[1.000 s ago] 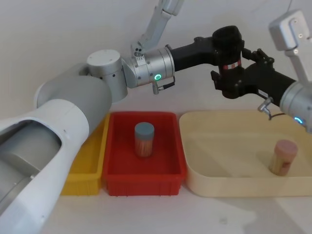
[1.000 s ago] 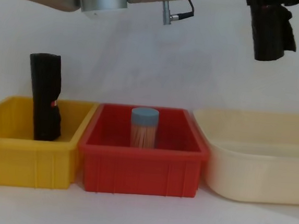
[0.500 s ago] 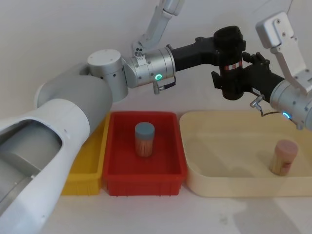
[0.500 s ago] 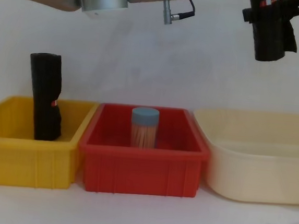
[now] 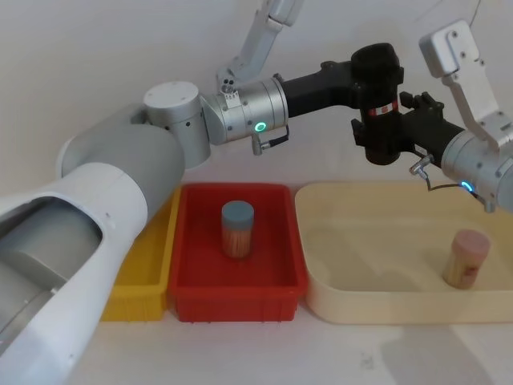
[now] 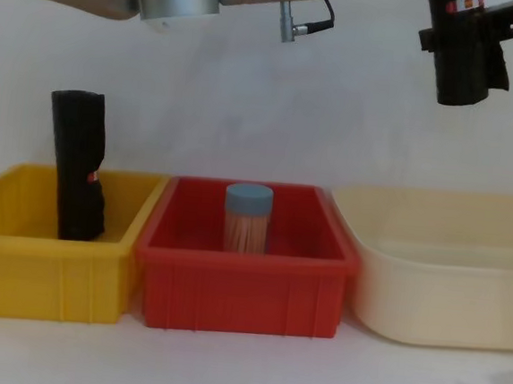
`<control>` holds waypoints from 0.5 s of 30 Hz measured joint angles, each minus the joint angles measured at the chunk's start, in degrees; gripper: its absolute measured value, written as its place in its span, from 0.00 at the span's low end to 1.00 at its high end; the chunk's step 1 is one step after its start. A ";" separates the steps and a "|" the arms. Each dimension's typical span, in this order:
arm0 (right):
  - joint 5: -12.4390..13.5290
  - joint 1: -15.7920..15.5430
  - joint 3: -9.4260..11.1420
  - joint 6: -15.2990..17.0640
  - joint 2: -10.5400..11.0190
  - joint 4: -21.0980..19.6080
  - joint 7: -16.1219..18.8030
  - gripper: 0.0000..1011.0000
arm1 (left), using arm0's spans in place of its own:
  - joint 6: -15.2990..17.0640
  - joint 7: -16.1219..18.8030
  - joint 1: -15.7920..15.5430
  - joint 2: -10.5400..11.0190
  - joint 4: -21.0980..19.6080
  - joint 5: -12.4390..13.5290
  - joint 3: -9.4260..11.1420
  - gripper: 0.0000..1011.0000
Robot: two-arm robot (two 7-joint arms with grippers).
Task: Pick up the garbage bag with the one hand and transfer it to the other hand.
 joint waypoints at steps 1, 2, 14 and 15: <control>0.00 0.03 0.02 0.05 -0.05 0.07 0.00 0.95 | 0.00 0.00 0.00 0.00 0.00 0.00 0.00 0.40; 0.00 0.11 0.06 0.17 -0.14 0.24 0.01 0.92 | 0.00 0.00 0.00 0.00 0.00 0.01 0.00 0.40; 0.00 0.43 0.25 0.64 -0.62 0.99 0.13 0.62 | 0.00 0.02 0.00 0.00 0.00 0.01 0.00 0.40; 0.00 0.45 0.26 0.67 -0.66 1.03 0.14 0.58 | 0.00 0.02 0.00 0.00 0.00 0.01 0.00 0.40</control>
